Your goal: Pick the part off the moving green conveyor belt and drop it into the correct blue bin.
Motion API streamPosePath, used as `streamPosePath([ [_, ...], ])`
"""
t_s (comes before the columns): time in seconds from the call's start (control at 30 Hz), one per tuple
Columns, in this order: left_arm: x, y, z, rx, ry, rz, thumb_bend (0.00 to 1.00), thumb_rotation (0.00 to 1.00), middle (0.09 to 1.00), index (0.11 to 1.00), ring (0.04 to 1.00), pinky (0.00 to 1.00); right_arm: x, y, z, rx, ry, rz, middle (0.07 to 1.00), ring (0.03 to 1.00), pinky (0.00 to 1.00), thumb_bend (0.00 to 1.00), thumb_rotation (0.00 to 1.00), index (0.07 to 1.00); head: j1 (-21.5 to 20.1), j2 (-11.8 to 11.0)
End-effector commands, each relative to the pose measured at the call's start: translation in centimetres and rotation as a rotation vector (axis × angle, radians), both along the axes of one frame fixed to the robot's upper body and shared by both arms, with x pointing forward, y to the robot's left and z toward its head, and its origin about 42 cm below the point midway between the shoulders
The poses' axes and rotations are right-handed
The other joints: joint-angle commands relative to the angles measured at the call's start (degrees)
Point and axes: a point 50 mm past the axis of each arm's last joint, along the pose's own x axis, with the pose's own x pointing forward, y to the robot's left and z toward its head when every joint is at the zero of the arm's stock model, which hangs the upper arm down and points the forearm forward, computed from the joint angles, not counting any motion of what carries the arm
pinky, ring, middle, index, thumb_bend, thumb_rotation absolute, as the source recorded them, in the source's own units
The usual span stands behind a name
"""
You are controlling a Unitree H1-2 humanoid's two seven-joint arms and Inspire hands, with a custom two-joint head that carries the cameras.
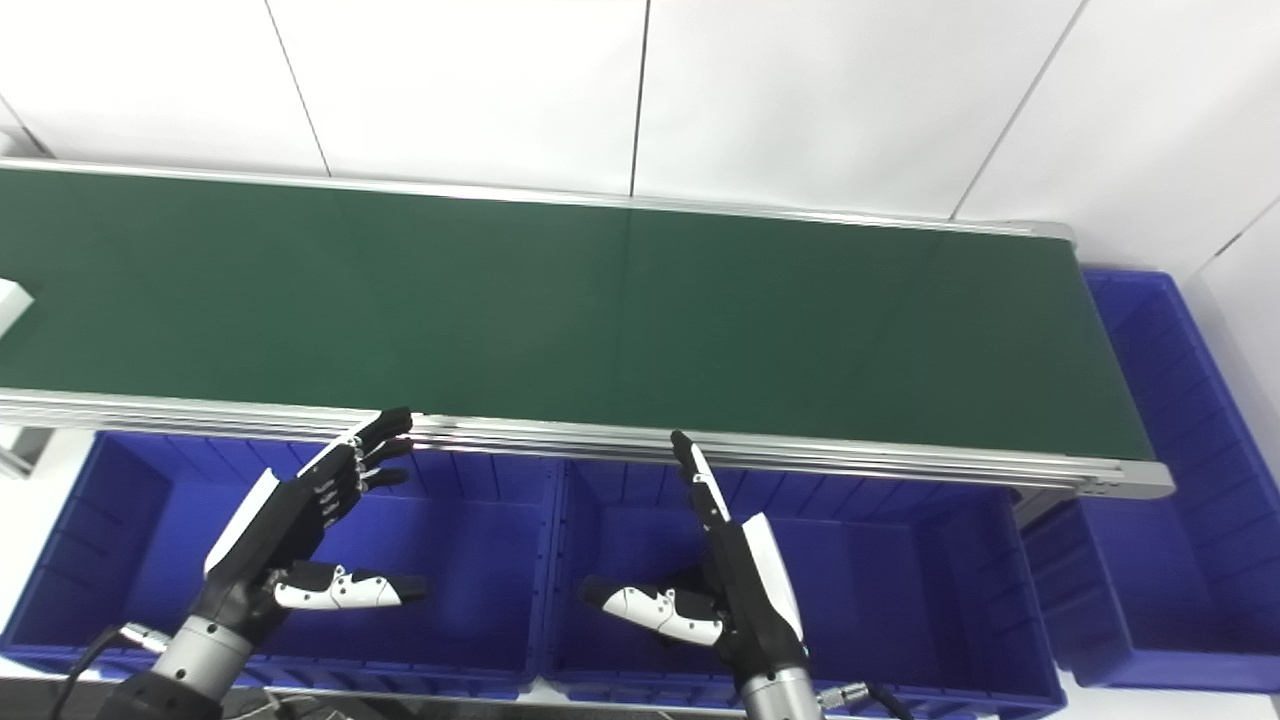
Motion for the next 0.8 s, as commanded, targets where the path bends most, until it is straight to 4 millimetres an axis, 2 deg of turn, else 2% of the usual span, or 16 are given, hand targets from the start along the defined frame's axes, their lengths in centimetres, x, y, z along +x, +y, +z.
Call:
streamPosePath([
  [0.0, 0.4, 0.1, 0.8, -0.008, -0.042, -0.013, 0.76, 0.0, 0.925, 0.908, 0.89, 0.82, 0.3, 0.2, 1.0, 0.012, -0.041, 0.002, 0.975, 0.967, 0.95, 0.84, 0.42, 0.989, 0.07, 0.04],
  [0.4, 0.4, 0.2, 0.8, -0.007, -0.042, -0.015, 0.76, 0.01, 0.923, 0.907, 0.891, 0.82, 0.3, 0.2, 0.9, 0.012, -0.049, 0.006, 0.975, 0.964, 0.94, 0.84, 0.43, 0.989, 0.49, -0.39],
  [0.43, 0.3, 0.1, 0.7, -0.006, -0.044, -0.013, 0.76, 0.01, 0.923, 0.907, 0.891, 0.83, 0.2, 0.1, 0.8, 0.009, -0.05, 0.006, 0.975, 0.964, 0.94, 0.85, 0.44, 0.989, 2.93, -1.09],
  [0.47, 0.3, 0.0, 0.6, -0.005, -0.045, -0.012, 0.76, 0.01, 0.92, 0.904, 0.887, 0.82, 0.2, 0.1, 0.7, 0.008, -0.05, 0.007, 0.977, 0.962, 0.93, 0.84, 0.44, 0.989, 2.93, -1.09],
  [0.5, 0.2, -0.2, 0.4, 0.004, -0.052, -0.013, 0.76, 0.01, 0.919, 0.904, 0.886, 0.82, 0.1, -0.2, 0.6, 0.011, -0.047, 0.006, 0.978, 0.962, 0.93, 0.84, 0.44, 0.988, 7.13, -2.33],
  [0.53, 0.2, -0.4, 0.3, 0.011, -0.056, -0.014, 0.77, 0.02, 0.919, 0.904, 0.883, 0.82, 0.0, -0.3, 0.5, 0.013, -0.045, 0.006, 0.981, 0.961, 0.92, 0.84, 0.44, 0.99, 7.13, -2.33],
  [0.57, 0.1, -0.7, 0.2, 0.02, -0.06, -0.013, 0.77, 0.04, 0.918, 0.904, 0.88, 0.81, -0.2, -0.6, 0.4, 0.02, -0.042, 0.007, 0.983, 0.961, 0.92, 0.83, 0.43, 0.993, 11.4, -3.83],
  [0.6, 0.0, -0.9, 0.0, 0.026, -0.062, -0.012, 0.78, 0.05, 0.918, 0.904, 0.878, 0.81, -0.3, -0.8, 0.4, 0.024, -0.041, 0.009, 0.984, 0.963, 0.93, 0.83, 0.43, 0.996, 11.4, -3.83],
  [0.63, -0.1, -1.2, -0.2, 0.025, -0.061, -0.013, 0.78, 0.06, 0.917, 0.903, 0.877, 0.8, -0.4, -1.1, 0.3, 0.029, -0.041, 0.01, 0.984, 0.965, 0.94, 0.82, 0.42, 0.998, 15.82, -5.63],
  [0.67, -0.2, -1.6, -0.4, 0.017, -0.059, -0.012, 0.79, 0.06, 0.919, 0.903, 0.876, 0.8, -0.4, -1.4, 0.2, 0.031, -0.045, 0.014, 0.985, 0.968, 0.95, 0.81, 0.42, 1.0, 18.48, -6.98],
  [0.7, -0.3, -1.9, -0.6, 0.011, -0.058, -0.011, 0.81, 0.06, 0.91, 0.893, 0.867, 0.79, -0.4, -1.7, 0.1, 0.032, -0.05, 0.019, 0.984, 0.972, 0.96, 0.79, 0.4, 1.0, 19.74, -7.7],
  [0.73, -0.4, -2.3, -0.9, 0.007, -0.056, -0.01, 0.81, 0.06, 0.909, 0.891, 0.865, 0.78, -0.5, -2.1, 0.0, 0.027, -0.057, 0.022, 0.984, 0.972, 0.96, 0.79, 0.4, 1.0, 22.91, -9.7],
  [0.77, -0.4, -2.6, -1.1, 0.007, -0.057, -0.011, 0.82, 0.06, 0.904, 0.886, 0.86, 0.77, -0.5, -2.4, -0.1, 0.022, -0.063, 0.024, 0.983, 0.971, 0.96, 0.77, 0.39, 1.0, 23.33, -10.01],
])
